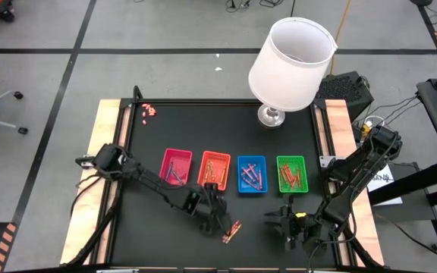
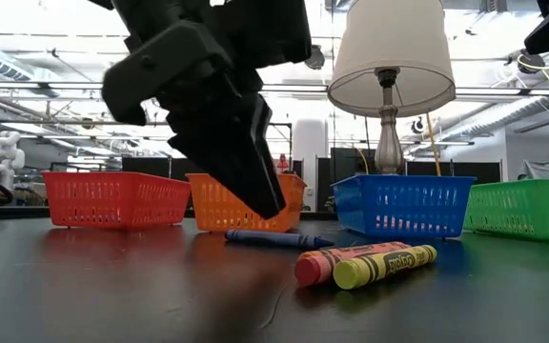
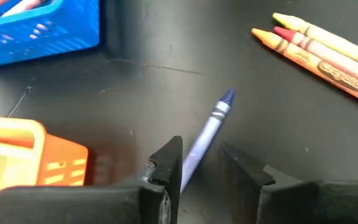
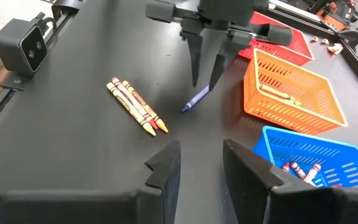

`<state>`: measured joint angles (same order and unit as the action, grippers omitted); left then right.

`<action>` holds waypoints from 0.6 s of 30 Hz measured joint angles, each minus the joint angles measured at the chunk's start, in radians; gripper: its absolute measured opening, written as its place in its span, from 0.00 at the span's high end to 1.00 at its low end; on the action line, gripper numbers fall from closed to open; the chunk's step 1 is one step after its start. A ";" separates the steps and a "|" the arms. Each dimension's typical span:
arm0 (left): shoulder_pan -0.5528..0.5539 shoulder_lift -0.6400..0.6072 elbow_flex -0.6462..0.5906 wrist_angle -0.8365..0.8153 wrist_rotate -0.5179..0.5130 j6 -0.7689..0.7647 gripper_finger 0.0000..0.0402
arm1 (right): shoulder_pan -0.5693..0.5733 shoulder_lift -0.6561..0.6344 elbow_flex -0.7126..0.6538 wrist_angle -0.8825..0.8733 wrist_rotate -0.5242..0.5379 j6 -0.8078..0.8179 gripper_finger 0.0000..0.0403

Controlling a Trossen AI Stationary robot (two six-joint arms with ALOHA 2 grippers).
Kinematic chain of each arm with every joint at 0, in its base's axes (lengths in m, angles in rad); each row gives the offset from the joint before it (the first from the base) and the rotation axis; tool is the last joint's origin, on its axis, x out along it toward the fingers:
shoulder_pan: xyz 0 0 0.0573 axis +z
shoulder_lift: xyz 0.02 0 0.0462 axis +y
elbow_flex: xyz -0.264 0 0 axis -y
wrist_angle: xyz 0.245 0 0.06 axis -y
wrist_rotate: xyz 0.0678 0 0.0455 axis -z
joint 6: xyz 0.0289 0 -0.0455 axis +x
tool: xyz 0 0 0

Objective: Sort crayons
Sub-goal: Put the blue crayon into the red bin

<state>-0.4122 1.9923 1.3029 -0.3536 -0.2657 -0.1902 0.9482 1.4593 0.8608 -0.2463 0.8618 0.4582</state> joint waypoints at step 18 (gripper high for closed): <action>-0.022 0.021 -0.002 -0.010 -0.059 0.139 0.74 | 0.000 0.000 0.000 -0.013 -0.002 0.023 0.74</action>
<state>-0.4345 2.0129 1.3014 -0.3631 -0.3248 -0.0514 0.9482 1.4593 0.8608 -0.2590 0.8597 0.4811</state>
